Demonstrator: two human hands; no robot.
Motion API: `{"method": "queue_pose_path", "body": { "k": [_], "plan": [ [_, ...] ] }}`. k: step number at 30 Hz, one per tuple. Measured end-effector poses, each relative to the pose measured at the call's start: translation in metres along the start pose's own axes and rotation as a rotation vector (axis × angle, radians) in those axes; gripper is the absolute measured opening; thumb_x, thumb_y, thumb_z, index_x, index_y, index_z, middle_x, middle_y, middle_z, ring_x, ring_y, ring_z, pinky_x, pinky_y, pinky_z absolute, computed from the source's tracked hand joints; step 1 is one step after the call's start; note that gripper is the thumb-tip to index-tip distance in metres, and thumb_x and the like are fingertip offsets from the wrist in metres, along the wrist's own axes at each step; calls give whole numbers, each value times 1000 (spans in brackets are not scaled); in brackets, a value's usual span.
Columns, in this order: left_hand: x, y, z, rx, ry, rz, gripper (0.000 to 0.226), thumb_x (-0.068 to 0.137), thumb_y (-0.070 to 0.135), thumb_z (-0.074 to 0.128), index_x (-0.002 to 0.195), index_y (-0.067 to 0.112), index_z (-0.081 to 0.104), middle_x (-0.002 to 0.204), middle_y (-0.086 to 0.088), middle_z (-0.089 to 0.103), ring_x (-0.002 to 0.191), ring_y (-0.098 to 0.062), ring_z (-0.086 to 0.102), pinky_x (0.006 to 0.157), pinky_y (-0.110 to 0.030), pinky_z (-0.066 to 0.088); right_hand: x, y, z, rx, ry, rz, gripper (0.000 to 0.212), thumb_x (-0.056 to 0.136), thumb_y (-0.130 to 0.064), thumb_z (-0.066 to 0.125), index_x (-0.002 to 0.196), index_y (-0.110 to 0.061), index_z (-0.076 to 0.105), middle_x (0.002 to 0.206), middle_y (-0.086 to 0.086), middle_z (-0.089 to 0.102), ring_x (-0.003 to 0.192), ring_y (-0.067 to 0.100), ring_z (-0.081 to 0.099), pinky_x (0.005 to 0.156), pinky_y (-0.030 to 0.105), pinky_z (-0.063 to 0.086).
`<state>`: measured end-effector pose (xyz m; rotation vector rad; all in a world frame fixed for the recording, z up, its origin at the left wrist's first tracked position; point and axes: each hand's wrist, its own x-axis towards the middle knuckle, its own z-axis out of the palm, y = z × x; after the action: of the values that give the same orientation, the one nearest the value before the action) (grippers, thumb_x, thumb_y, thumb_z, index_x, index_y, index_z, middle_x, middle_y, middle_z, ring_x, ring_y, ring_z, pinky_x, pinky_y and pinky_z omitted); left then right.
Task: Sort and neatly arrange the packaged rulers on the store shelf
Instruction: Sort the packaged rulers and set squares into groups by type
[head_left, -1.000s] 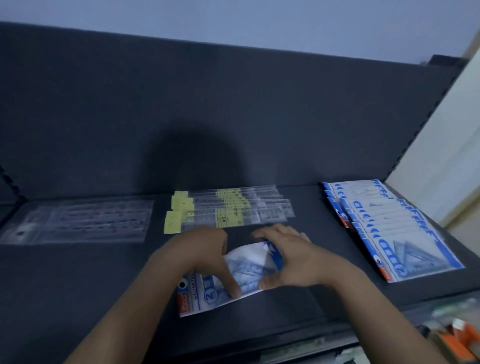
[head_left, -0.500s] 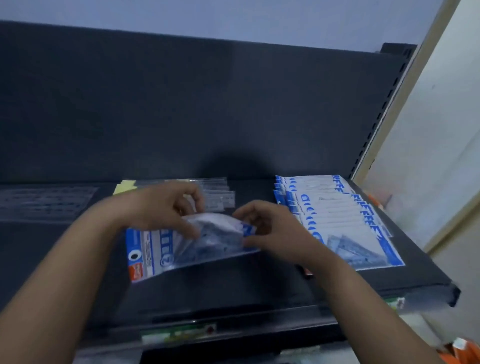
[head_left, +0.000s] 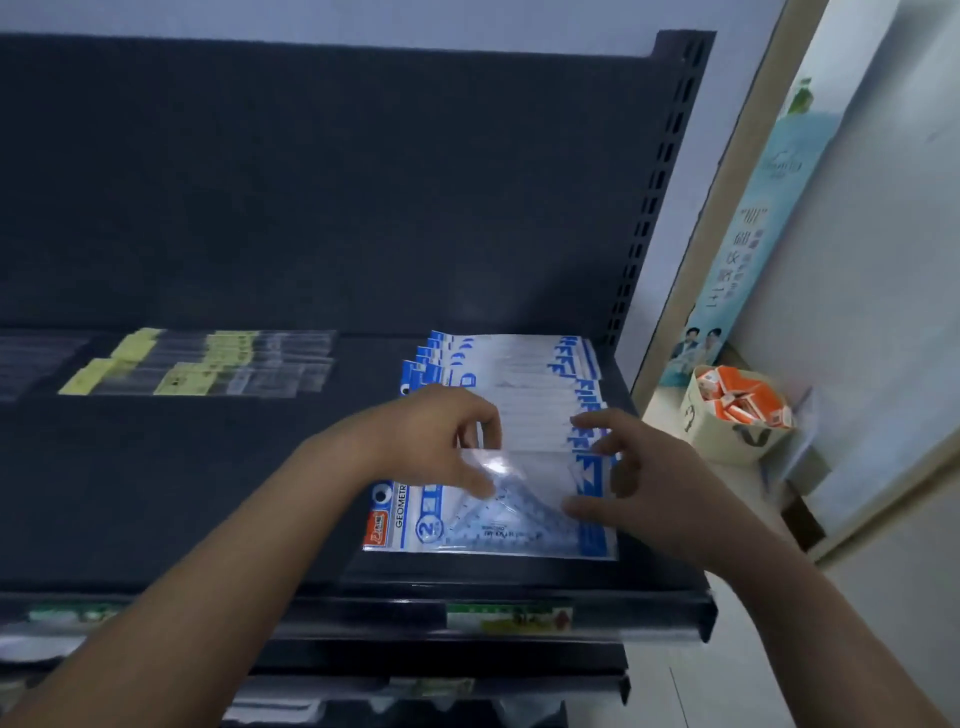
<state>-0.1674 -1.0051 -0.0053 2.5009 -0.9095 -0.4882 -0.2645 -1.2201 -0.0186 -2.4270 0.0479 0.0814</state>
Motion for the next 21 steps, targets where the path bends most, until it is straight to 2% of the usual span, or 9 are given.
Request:
{"method": "queue_pose_path", "body": {
  "k": [2,5,7,9,13,16,21],
  "plan": [
    [-6,3,1,57,75,-13,33,69,50,79,91,34,60,90,17,59,80,-2,56,75,-30,51,0,2,6,-27,18,-56,68,72,-39,79,128,-43,40,108,-20,51,85,0,52,64,5,40],
    [-28,1,-5,110,169,-36,50,64,70,70,100,36,61,97,22,58,89,-1,56,79,-29,50,6,-8,16,-135,79,-137,64,81,-42,69,135,-39,36,130,-14,47,114,6,46,95,19,35],
    [-47,-3,-8,195,178,-64,62,63,78,63,108,35,62,102,17,61,90,-5,58,79,-29,50,11,-22,26,-270,129,-235,60,86,-44,62,139,-36,33,141,-13,39,127,11,38,106,28,28],
    [-71,-14,-9,309,182,-115,67,66,81,57,114,34,60,107,13,62,95,-7,58,82,-31,49,15,-43,39,-314,127,-333,59,87,-46,58,139,-35,33,142,-12,36,128,12,36,106,30,25],
    [-128,-43,-18,427,227,-303,79,72,84,44,134,35,48,130,11,55,117,-11,52,95,-30,45,19,-92,74,-291,23,-453,57,89,-48,55,139,-34,34,142,-14,37,126,11,39,102,27,27],
    [-177,-66,-24,560,293,-372,82,77,83,36,141,32,41,134,10,51,120,-13,49,96,-28,39,21,-137,104,-283,-56,-536,58,89,-47,57,140,-32,34,141,-13,37,127,12,39,105,29,31],
    [-274,-121,-36,544,383,-530,81,79,82,34,143,32,36,137,12,48,122,-11,47,97,-26,37,17,-229,177,-195,-165,-679,55,91,-45,56,140,-35,34,139,-18,36,127,8,35,105,30,34]
  ]
}}
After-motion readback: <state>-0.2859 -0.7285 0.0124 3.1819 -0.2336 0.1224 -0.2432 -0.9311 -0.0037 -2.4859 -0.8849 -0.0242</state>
